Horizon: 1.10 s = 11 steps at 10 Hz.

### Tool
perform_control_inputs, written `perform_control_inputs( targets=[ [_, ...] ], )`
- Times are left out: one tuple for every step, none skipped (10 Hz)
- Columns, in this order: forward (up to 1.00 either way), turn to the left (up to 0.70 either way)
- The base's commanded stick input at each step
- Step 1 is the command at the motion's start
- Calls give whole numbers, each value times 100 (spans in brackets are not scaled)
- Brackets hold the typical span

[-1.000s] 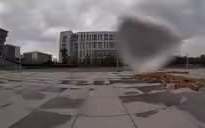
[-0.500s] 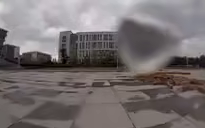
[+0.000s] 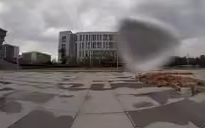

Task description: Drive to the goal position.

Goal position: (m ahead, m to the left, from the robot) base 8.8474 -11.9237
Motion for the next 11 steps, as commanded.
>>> perform_control_inputs(
  targets=[
    [70, 0],
    [70, 0],
    [70, 0],
    [70, 0],
    [70, 0],
    [70, 0],
    [70, 0],
    [70, 0],
    [70, 0],
    [70, 0],
    [70, 0]
  ],
)
